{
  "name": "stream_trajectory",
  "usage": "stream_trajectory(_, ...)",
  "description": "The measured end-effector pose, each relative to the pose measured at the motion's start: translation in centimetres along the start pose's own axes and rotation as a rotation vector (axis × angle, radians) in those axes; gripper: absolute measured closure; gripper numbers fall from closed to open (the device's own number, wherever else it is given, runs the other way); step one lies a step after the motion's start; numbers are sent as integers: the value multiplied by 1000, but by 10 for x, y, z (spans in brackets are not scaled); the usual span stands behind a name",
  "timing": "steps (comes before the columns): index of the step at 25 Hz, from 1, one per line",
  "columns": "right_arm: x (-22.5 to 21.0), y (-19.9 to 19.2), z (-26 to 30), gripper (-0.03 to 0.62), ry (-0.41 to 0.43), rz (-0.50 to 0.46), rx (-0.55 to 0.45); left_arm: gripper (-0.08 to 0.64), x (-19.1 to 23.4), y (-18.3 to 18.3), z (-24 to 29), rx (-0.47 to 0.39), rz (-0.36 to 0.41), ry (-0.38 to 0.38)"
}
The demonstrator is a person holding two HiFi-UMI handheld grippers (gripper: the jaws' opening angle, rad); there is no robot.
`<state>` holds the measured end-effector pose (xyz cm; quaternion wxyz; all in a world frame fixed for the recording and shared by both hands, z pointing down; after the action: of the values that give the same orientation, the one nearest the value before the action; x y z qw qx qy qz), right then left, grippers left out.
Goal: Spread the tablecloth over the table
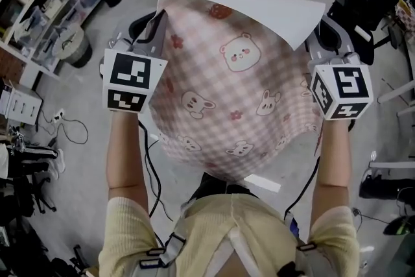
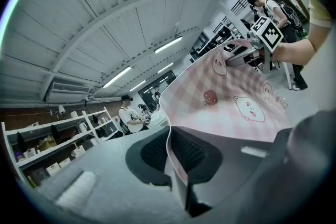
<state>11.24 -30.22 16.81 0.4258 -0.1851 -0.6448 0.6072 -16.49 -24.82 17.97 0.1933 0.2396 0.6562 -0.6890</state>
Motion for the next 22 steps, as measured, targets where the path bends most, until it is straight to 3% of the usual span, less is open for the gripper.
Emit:
stream_trajectory(8, -35, -56, 63, 569, -25, 44, 98, 552, -20, -39, 82, 47, 33, -86)
stream_trajectory(15, -53, -95, 119, 563, 11, 39, 206, 552, -31, -83, 143, 93, 14, -162)
stream_trajectory(22, -70, -170, 147, 563, 11, 97, 271, 551, -82, -135, 195, 159, 41, -243)
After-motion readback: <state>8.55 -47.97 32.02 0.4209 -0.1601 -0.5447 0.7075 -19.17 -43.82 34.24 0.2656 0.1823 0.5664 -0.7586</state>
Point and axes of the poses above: the fingertips, and each gripper's own axes: z forward along the fingers, x to its left, y out of its top, the point moved 2 cm from there along -z, backward along the fingers, and after that the axes turned 15 degrees about y, right-handed, at the moved point
